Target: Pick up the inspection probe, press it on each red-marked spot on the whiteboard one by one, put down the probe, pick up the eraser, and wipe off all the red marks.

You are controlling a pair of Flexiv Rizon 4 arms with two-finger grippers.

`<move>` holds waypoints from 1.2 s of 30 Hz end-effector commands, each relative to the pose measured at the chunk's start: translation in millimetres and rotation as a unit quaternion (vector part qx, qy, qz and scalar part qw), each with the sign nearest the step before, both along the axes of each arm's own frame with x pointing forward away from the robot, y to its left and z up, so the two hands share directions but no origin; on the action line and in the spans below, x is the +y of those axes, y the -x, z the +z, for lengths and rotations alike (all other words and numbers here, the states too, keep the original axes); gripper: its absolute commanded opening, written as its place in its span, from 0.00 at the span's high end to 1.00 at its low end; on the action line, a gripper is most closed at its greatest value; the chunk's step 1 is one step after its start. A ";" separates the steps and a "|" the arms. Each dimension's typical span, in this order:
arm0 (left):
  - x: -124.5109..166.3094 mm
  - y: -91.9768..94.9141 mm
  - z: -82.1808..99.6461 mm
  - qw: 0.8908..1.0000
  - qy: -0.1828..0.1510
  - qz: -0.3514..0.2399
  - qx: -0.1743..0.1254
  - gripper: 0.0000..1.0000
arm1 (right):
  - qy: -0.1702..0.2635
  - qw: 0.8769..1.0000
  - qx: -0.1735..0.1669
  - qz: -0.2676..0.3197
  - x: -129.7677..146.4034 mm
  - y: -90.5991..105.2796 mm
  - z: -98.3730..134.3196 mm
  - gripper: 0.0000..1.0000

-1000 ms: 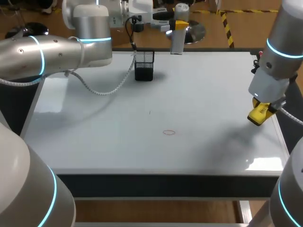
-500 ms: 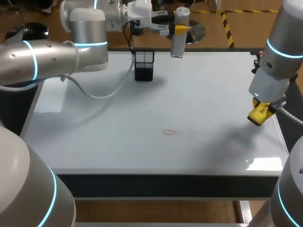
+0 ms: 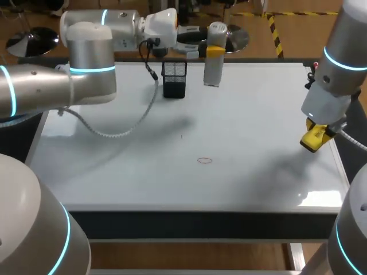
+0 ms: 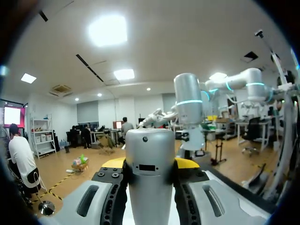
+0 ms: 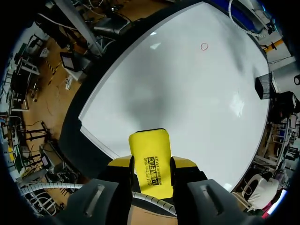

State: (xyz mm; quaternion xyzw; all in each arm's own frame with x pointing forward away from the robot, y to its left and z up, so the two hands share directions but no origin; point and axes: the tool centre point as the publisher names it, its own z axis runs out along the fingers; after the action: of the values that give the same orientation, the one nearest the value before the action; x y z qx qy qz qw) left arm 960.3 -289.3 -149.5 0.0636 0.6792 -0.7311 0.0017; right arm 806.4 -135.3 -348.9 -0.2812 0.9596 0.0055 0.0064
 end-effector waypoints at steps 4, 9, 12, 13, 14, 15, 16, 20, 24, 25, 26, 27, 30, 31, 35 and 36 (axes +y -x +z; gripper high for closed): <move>8.3 62.1 1.3 1.000 0.003 0.028 0.001 1.00 | 0.002 1.000 0.000 0.001 -0.3 -0.3 0.2 1.00; 4.2 89.9 -8.0 1.000 0.000 0.021 0.010 1.00 | 0.002 1.000 0.000 0.001 -0.3 -0.3 0.2 1.00; 3.1 110.1 -10.6 1.000 0.000 0.018 0.013 1.00 | 0.002 1.000 0.000 0.001 -0.3 -0.3 0.2 1.00; 3.2 118.8 -11.7 1.000 -0.004 0.019 0.010 1.00 | 0.002 1.000 0.000 0.001 -0.3 -0.3 0.2 1.00; 4.1 125.4 -12.7 1.000 -0.002 0.018 0.012 1.00 | 0.002 1.000 0.000 0.001 -0.3 -0.3 0.2 1.00; 4.4 129.0 -13.4 1.000 -0.002 0.018 0.013 1.00 | 0.002 1.000 0.000 0.001 -0.3 -0.3 0.2 1.00; 5.0 134.9 -14.9 1.000 -0.004 0.017 0.015 1.00 | 0.002 1.000 0.000 0.001 -0.3 -0.3 0.2 1.00; 12.2 154.4 -19.9 0.999 -0.002 0.024 0.023 1.00 | 0.002 1.000 0.000 0.001 -0.3 -0.3 0.2 1.00; 16.9 165.9 -28.0 0.999 -0.004 0.027 0.032 1.00 | 0.002 1.000 0.000 0.001 -0.3 -0.3 0.2 1.00; 18.5 169.5 -32.0 0.999 -0.004 0.027 0.039 1.00 | 0.002 1.000 0.000 0.001 -0.3 -0.3 0.2 1.00; 19.9 171.7 -35.3 0.999 -0.005 0.027 0.043 1.00 | 0.002 1.000 0.000 0.001 -0.3 -0.3 0.2 1.00; 20.7 173.0 -37.4 0.999 -0.006 0.027 0.045 1.00 | 0.002 1.000 0.000 0.001 -0.3 -0.3 0.2 1.00; 23.5 176.5 -49.2 0.998 -0.005 0.023 0.060 1.00 | 0.002 1.000 0.000 0.001 -0.3 -0.3 0.2 1.00; 23.8 177.1 -52.3 0.998 -0.004 0.022 0.062 1.00 | 0.002 1.000 0.000 0.001 -0.3 -0.3 0.2 1.00; 24.2 177.4 -61.5 0.998 -0.005 0.013 0.063 1.00 | 0.002 1.000 0.000 0.001 -0.3 -0.3 0.2 1.00; 23.9 177.0 -63.0 0.998 -0.006 0.013 0.063 1.00 | 0.002 1.000 0.000 0.001 -0.3 -0.3 0.2 1.00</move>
State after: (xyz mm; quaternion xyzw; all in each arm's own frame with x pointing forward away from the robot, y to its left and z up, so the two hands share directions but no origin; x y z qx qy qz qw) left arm 782.6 -264.4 -209.3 0.0074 0.6844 -0.7284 -0.0313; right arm 806.2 -135.5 -348.7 -0.2811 0.9596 0.0054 0.0064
